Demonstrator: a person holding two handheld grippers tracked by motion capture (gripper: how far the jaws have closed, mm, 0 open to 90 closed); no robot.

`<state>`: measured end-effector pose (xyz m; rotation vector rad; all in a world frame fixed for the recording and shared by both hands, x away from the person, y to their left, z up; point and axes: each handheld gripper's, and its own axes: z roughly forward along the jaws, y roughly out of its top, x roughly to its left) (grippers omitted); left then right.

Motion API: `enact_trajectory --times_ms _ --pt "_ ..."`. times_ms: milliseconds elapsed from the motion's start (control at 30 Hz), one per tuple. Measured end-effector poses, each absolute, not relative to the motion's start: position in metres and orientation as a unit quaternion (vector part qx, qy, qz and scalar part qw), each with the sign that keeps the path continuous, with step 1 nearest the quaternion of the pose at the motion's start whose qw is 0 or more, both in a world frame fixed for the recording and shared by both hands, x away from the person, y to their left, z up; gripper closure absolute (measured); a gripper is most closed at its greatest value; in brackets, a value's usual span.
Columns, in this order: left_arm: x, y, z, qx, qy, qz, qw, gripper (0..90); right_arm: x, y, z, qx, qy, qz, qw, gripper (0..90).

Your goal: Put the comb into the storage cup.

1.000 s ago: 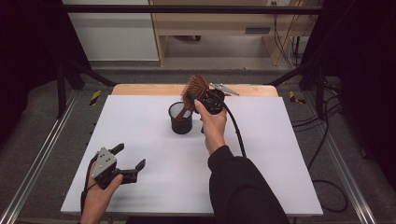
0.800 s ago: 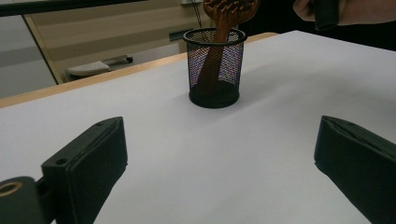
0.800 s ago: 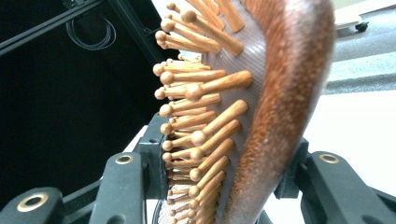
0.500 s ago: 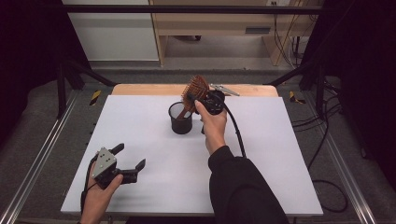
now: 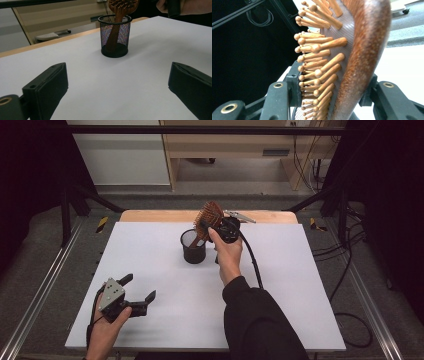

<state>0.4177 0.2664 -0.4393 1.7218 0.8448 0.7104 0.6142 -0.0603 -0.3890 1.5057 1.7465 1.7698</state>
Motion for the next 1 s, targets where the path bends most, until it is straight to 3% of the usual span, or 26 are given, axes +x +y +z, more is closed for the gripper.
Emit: enact_trajectory --times_ms 1000 --pt "0.4177 0.2662 -0.4393 0.719 0.352 0.295 0.522 2.6 0.6155 -0.0608 -0.3923 0.520 0.594 0.603 0.111 49.5"
